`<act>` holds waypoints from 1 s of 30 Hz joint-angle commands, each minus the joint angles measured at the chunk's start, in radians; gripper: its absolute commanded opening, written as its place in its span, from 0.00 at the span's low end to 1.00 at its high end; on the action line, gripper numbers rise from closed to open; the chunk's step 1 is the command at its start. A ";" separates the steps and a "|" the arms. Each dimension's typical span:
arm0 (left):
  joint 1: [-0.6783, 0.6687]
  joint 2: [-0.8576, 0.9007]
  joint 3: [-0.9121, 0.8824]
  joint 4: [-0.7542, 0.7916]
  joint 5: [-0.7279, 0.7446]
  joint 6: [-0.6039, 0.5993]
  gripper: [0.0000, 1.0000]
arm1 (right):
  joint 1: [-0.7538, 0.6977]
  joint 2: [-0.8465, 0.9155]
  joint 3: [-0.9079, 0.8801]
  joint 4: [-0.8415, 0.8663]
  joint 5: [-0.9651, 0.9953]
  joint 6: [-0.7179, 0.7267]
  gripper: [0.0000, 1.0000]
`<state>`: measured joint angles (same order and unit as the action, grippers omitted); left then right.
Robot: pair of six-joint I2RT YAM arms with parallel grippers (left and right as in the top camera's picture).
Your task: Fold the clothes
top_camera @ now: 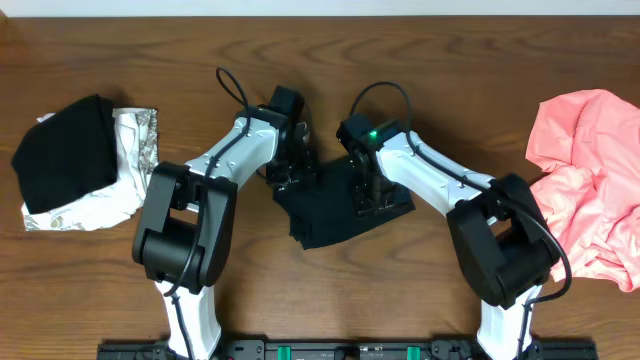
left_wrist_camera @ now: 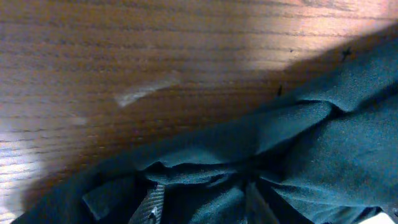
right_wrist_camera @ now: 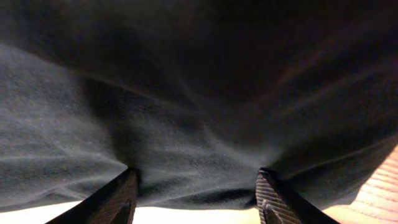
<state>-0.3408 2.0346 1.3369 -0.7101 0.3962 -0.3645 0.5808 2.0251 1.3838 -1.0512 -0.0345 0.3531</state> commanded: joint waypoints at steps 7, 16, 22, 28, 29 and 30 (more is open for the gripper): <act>0.017 0.061 -0.031 -0.004 -0.206 0.000 0.46 | -0.008 0.013 -0.006 -0.009 0.000 0.013 0.60; 0.017 0.035 -0.027 -0.017 -0.259 0.000 0.75 | -0.007 0.013 -0.006 -0.006 0.000 0.013 0.60; 0.017 -0.089 -0.021 -0.037 -0.259 0.001 0.77 | -0.008 0.012 -0.006 0.005 0.000 0.008 0.57; 0.017 -0.262 -0.021 -0.046 -0.334 0.020 0.98 | -0.012 -0.029 0.001 0.016 0.001 -0.025 0.56; 0.017 -0.278 -0.021 -0.046 -0.354 0.020 0.98 | -0.015 -0.042 0.002 0.019 0.001 -0.025 0.56; 0.017 -0.298 -0.021 -0.043 -0.375 0.031 0.98 | -0.020 -0.064 0.002 0.023 0.000 -0.025 0.56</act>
<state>-0.3283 1.8023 1.3132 -0.7521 0.1169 -0.3595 0.5785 2.0212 1.3834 -1.0332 -0.0360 0.3466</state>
